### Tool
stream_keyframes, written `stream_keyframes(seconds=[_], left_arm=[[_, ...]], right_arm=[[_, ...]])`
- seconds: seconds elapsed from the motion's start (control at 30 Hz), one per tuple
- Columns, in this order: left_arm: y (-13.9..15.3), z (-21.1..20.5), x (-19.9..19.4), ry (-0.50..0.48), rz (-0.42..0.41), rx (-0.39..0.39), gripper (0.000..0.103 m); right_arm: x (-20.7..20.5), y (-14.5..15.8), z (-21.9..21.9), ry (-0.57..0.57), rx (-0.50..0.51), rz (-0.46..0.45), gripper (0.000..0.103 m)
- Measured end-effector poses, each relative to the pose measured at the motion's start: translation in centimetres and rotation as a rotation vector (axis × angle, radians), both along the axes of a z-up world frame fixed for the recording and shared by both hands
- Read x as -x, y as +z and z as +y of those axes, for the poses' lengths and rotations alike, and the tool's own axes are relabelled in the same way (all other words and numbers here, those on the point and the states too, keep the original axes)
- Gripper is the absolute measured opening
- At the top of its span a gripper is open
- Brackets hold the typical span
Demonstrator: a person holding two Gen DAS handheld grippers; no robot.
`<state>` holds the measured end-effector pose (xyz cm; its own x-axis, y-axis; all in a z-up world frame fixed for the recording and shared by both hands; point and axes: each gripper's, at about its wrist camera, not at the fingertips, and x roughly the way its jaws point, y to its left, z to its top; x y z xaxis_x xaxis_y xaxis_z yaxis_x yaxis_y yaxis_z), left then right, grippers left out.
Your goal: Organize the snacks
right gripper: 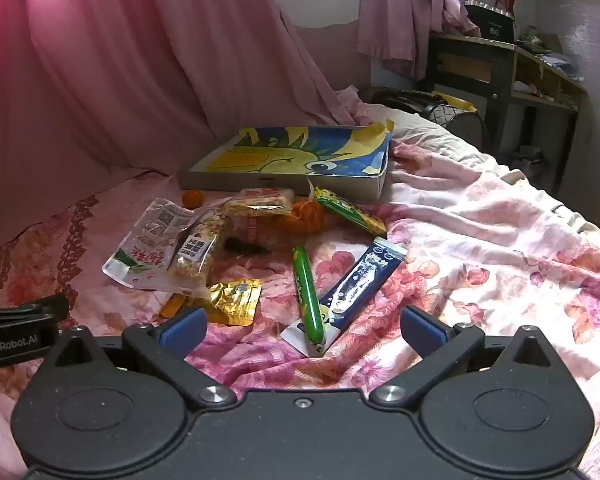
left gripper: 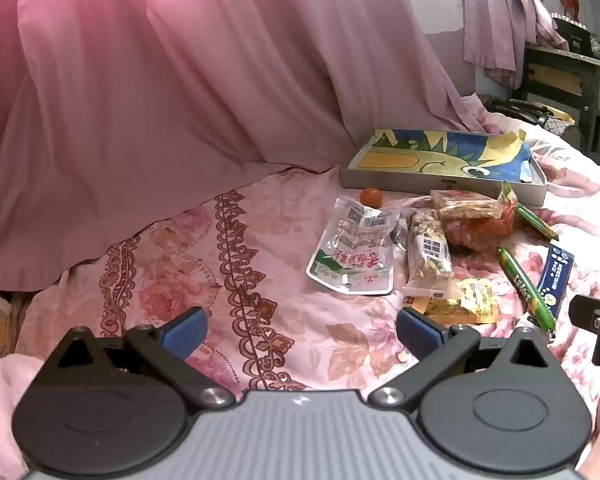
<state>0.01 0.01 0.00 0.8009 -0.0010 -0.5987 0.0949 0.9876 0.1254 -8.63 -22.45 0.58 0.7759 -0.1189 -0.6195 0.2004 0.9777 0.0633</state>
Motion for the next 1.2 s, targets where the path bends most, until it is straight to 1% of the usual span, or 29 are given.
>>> stream_keyframes(seconds=[1.2], left_arm=[[-0.04, -0.12, 0.03, -0.004, 0.002, -0.006, 0.103]], right_arm=[[-0.28, -0.52, -0.08, 0.002, -0.003, 0.024, 0.102]])
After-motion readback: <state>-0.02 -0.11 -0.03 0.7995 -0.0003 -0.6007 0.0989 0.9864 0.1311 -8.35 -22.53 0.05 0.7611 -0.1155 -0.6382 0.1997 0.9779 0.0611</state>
